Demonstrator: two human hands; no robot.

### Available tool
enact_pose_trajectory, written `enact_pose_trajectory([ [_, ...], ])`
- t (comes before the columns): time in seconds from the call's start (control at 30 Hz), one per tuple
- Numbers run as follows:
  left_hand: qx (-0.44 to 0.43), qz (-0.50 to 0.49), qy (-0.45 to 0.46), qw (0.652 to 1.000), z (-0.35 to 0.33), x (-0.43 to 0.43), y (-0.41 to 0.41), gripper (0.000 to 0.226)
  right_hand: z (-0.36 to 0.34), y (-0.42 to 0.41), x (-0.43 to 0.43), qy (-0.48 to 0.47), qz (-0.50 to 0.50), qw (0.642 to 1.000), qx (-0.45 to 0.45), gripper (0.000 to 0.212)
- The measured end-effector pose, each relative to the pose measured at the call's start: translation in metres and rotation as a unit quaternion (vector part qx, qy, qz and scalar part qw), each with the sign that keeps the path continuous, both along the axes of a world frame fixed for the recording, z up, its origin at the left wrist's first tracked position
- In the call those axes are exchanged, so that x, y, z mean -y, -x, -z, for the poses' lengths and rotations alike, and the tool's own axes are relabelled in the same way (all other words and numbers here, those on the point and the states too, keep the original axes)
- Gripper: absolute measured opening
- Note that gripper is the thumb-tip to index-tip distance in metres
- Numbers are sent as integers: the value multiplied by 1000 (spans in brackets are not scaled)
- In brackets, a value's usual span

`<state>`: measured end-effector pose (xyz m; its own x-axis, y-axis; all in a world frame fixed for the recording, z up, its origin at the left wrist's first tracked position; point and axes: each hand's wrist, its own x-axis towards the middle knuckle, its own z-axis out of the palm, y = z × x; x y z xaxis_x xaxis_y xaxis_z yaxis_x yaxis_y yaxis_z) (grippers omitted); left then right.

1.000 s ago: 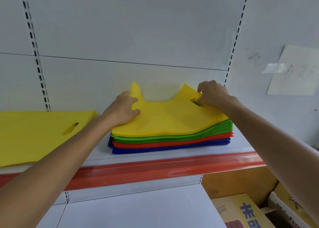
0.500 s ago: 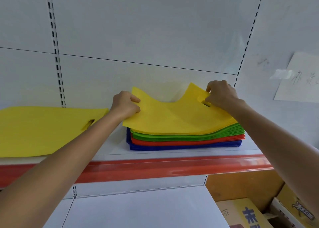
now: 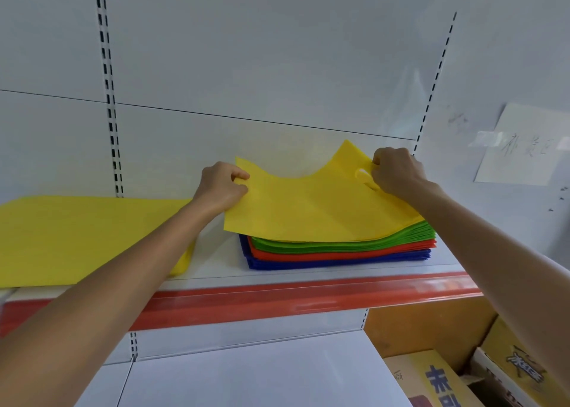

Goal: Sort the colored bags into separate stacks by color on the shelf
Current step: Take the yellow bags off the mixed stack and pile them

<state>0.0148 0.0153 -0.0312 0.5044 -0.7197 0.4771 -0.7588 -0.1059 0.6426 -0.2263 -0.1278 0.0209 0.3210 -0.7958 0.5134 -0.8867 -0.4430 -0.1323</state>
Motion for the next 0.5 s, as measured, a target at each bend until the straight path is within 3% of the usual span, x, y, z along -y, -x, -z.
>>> enact_pose_trajectory([
  [0.13, 7, 6, 18, 1000, -5, -4, -3, 34, -3, 5, -3, -36, -26, 997, 55, 34],
  [0.3, 9, 8, 31, 999, -8, -12, -9, 33, -4, 2, -14, -80, -56, 995, 31, 64],
  [0.5, 46, -14, 32, 998, -20, -48, -51, 30, -6, -24, -35, -37, -37, 999, 14, 51],
])
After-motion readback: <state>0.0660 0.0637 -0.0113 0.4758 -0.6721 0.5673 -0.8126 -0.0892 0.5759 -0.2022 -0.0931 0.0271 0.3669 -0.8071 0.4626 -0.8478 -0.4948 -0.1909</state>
